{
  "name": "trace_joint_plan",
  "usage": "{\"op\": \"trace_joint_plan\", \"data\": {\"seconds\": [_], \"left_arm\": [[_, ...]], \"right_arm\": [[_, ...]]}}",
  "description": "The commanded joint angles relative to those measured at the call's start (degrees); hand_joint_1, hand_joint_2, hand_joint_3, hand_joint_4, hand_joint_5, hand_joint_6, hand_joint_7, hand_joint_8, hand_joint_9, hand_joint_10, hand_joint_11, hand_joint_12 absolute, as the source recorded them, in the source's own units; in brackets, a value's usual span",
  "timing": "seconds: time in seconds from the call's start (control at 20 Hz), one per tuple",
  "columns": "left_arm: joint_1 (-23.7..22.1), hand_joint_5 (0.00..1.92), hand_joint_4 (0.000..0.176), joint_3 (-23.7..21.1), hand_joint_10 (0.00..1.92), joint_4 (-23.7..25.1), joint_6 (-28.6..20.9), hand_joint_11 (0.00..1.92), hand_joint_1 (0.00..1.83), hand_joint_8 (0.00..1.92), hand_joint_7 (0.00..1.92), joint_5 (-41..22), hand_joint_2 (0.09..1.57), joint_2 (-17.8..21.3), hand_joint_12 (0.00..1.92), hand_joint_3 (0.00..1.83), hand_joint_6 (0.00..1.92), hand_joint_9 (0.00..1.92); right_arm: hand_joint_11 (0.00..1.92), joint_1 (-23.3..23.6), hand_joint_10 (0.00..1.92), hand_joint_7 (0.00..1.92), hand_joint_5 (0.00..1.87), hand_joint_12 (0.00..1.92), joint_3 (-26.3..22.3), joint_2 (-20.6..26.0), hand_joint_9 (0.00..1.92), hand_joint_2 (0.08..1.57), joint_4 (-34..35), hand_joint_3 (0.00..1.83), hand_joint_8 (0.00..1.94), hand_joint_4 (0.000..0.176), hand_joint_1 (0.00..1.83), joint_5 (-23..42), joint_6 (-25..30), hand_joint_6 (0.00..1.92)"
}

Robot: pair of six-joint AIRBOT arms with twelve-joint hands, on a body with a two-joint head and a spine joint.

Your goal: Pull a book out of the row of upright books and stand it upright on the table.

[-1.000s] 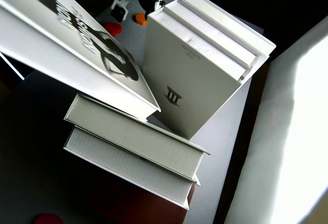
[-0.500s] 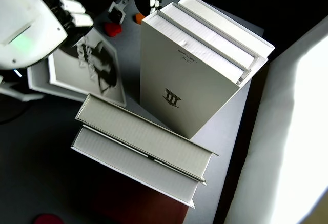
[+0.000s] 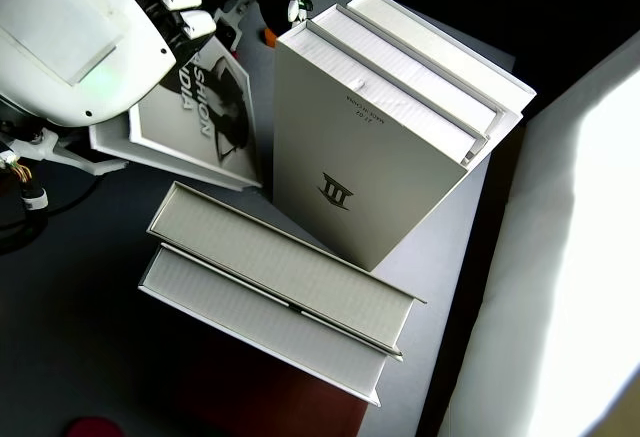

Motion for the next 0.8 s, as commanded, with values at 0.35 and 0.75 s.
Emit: {"op": "trace_joint_plan", "data": {"seconds": [0.35, 0.75], "left_arm": [[-0.5, 0.53, 0.031, 0.2, 0.01, -0.5, -0.7, 0.00, 0.99, 0.02, 0.54, -7.1, 0.89, -0.4, 1.47, 0.00, 0.00, 0.60], [-0.5, 0.54, 0.023, 0.3, 0.00, -0.5, -0.7, 0.00, 1.00, 0.00, 0.46, -7.1, 0.87, -0.4, 1.47, 0.00, 0.00, 0.58]], "right_arm": [[0.00, -1.4, 0.00, 0.00, 0.00, 0.01, -1.0, 3.4, 0.00, 0.76, 4.8, 0.00, 0.00, 0.175, 0.76, 3.7, 0.5, 0.00], [0.00, -1.9, 0.00, 0.00, 0.00, 0.00, -1.1, 4.0, 0.00, 0.77, 5.0, 0.01, 0.00, 0.176, 0.88, 3.7, 0.6, 0.00]]}}
